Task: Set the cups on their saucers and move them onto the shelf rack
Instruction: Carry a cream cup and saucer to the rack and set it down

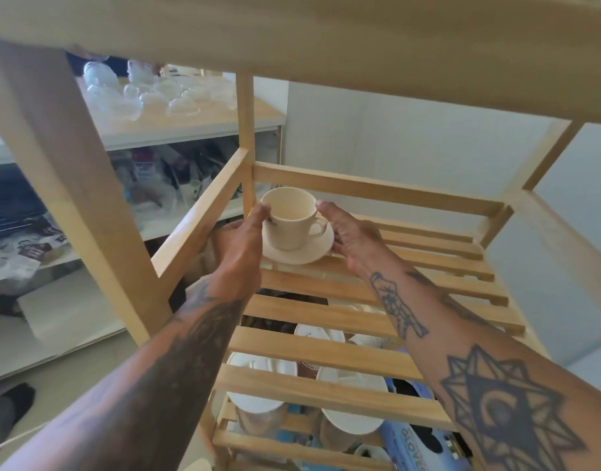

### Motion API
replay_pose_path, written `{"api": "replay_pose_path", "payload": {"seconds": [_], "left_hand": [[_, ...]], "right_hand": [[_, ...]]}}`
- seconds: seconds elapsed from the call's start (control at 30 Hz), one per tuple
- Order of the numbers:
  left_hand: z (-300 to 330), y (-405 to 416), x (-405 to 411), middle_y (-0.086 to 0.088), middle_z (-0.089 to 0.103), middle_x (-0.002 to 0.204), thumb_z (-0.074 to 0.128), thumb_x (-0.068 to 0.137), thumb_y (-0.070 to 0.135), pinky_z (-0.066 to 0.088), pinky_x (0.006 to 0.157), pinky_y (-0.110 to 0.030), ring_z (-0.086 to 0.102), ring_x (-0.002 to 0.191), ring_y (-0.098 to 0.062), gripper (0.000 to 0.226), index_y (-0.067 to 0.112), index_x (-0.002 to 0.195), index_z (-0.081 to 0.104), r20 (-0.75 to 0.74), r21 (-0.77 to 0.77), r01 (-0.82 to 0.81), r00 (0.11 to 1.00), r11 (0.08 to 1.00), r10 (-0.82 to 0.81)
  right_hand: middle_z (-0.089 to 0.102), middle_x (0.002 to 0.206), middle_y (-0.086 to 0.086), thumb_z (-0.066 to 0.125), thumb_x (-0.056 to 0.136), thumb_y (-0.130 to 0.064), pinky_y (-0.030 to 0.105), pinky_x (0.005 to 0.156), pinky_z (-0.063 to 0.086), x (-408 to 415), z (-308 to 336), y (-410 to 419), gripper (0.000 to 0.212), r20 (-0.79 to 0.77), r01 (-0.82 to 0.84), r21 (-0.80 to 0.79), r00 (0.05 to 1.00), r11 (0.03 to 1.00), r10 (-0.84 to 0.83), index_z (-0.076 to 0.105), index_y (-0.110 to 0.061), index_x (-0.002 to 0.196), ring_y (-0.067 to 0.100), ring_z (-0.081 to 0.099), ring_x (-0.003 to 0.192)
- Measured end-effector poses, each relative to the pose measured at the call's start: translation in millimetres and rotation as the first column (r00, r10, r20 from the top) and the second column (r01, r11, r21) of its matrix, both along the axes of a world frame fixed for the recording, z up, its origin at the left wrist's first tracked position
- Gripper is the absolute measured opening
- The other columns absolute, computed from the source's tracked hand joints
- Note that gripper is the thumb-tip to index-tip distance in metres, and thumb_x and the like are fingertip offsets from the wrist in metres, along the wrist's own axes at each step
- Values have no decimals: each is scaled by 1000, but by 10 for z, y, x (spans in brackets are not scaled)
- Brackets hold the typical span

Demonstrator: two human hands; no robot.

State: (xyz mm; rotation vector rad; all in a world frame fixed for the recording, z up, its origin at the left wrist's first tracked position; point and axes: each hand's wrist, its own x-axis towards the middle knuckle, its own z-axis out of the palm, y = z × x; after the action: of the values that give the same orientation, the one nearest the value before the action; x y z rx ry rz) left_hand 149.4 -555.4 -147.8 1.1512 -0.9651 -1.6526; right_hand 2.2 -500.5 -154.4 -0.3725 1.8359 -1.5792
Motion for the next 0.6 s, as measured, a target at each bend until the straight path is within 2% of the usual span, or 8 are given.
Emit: {"api": "replay_pose_path", "payload": {"seconds": [0.1, 0.27, 0.47, 0.6], "left_hand": [[-47, -95, -34, -6, 67, 118, 82, 84, 38, 44, 113, -55, 63, 122, -33, 50, 9, 123, 67, 46, -20, -45, 998, 999, 46], [-118, -202, -64, -12, 65, 136, 85, 79, 37, 45, 111, -56, 61, 123, -34, 57, 7, 124, 68, 79, -15, -24, 997, 1000, 25], [-145, -256, -96, -13, 62, 143, 84, 79, 41, 43, 114, -55, 58, 129, -35, 63, 8, 129, 67, 110, -3, 35, 993, 999, -34], [-140, -274, -90, -16, 62, 144, 80, 82, 46, 43, 115, -53, 59, 131, -37, 70, 2, 134, 63, 113, -12, 51, 992, 999, -50]], "right_hand": [[78, 115, 17, 90, 71, -45, 48, 97, 62, -31, -52, -92, 65, 2, -5, 5, 1000, 1000, 5, 73, -2, 117, 33, 77, 101], [77, 116, 16, 91, 67, -45, 48, 101, 60, -88, -128, -156, 71, 9, 4, 8, 1000, 1000, -5, 72, -1, 119, 34, 76, 103], [73, 127, 17, 87, 71, -51, 48, 104, 58, -128, -144, -206, 76, -32, 9, 33, 999, 999, -8, 70, -2, 126, 36, 72, 113], [72, 132, 17, 84, 75, -54, 47, 107, 56, -111, -133, -180, 76, -60, -16, 49, 998, 999, 19, 70, -2, 130, 36, 70, 118]]}}
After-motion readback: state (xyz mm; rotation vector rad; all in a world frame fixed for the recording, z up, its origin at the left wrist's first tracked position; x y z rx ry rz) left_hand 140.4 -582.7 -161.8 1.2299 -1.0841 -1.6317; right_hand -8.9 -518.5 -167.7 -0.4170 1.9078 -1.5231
